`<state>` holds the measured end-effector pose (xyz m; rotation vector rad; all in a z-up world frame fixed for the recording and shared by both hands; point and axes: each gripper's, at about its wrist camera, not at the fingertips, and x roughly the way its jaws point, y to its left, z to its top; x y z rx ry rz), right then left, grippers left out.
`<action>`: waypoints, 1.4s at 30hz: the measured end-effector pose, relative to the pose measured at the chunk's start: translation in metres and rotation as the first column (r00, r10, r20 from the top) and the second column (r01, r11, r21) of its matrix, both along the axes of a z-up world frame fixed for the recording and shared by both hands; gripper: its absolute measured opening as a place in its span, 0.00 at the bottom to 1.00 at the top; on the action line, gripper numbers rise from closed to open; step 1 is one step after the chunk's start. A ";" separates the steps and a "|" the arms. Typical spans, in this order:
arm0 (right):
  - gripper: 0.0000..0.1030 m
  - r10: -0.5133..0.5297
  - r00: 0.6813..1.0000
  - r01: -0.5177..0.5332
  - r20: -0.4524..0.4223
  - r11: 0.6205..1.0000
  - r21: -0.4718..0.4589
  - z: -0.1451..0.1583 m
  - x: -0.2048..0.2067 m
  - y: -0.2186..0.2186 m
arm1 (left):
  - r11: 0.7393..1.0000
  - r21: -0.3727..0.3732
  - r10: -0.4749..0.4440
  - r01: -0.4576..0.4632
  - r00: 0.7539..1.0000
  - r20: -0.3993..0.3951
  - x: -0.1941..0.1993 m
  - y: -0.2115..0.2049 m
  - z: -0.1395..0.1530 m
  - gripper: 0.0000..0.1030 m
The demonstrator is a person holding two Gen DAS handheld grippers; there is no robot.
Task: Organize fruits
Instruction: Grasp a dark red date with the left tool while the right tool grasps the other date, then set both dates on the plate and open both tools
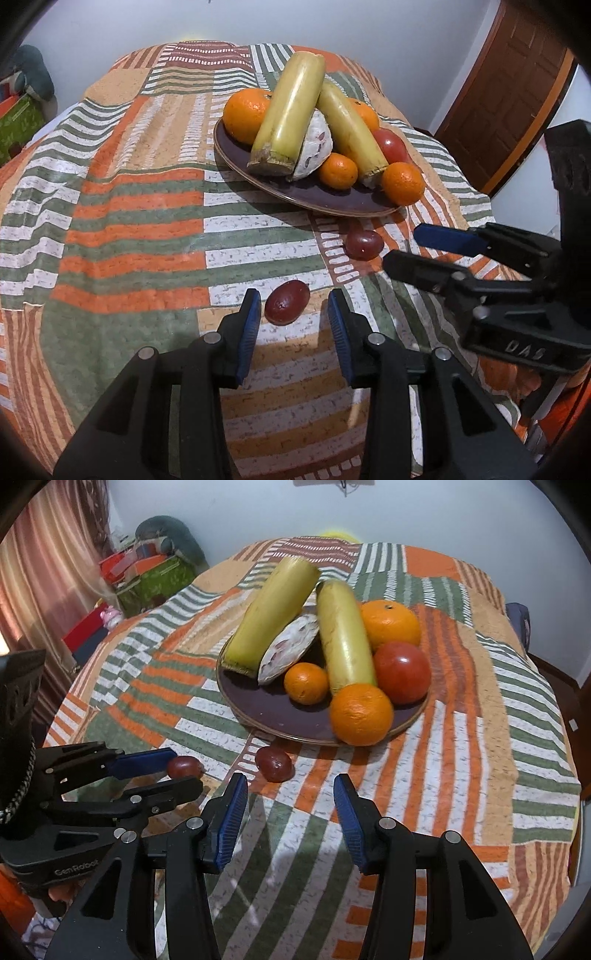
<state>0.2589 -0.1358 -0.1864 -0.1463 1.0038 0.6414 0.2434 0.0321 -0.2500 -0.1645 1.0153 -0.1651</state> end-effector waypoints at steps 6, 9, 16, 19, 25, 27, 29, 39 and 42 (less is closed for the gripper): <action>0.34 0.022 1.000 -0.022 -0.016 1.000 -0.004 -0.008 0.004 0.013 | 1.000 -0.023 0.004 -0.003 1.000 0.015 0.001 0.008 -0.001 0.22; 0.28 0.032 0.999 -0.032 -0.016 0.999 -0.026 -0.012 0.006 0.019 | 0.999 -0.041 0.001 -0.001 1.000 0.014 0.001 0.012 -0.001 0.21; 0.20 0.029 0.999 -0.029 -0.018 1.000 -0.006 -0.010 0.006 0.019 | 1.000 -0.031 0.001 -0.001 1.000 0.022 -0.003 0.013 0.006 0.20; 0.20 0.027 1.000 -0.027 -0.009 1.000 0.007 -0.004 0.003 0.016 | 0.999 -0.034 -0.003 0.004 0.999 0.034 -0.002 0.012 0.012 0.20; 0.20 0.015 0.999 -0.016 0.033 0.999 0.040 0.013 0.004 0.011 | 0.999 -0.032 -0.005 0.007 0.997 0.082 0.005 0.009 0.031 0.20; 0.20 0.009 0.999 -0.012 0.052 0.999 0.050 0.020 0.006 0.009 | 0.999 -0.035 -0.005 0.008 0.995 0.098 0.010 0.009 0.038 0.20; 0.20 0.002 0.998 -0.006 0.066 0.998 0.059 0.025 0.009 0.007 | 0.999 -0.036 -0.005 0.009 0.994 0.111 0.017 0.008 0.043 0.20; 0.20 -0.017 0.996 0.011 0.088 0.998 0.069 0.024 0.025 0.006 | 0.999 -0.039 -0.003 0.008 0.992 0.127 0.046 0.003 0.044 0.20; 0.20 -0.016 0.996 0.009 0.092 0.997 0.075 0.024 0.028 0.005 | 0.999 -0.041 0.005 0.000 0.992 0.130 0.053 0.003 0.043 0.20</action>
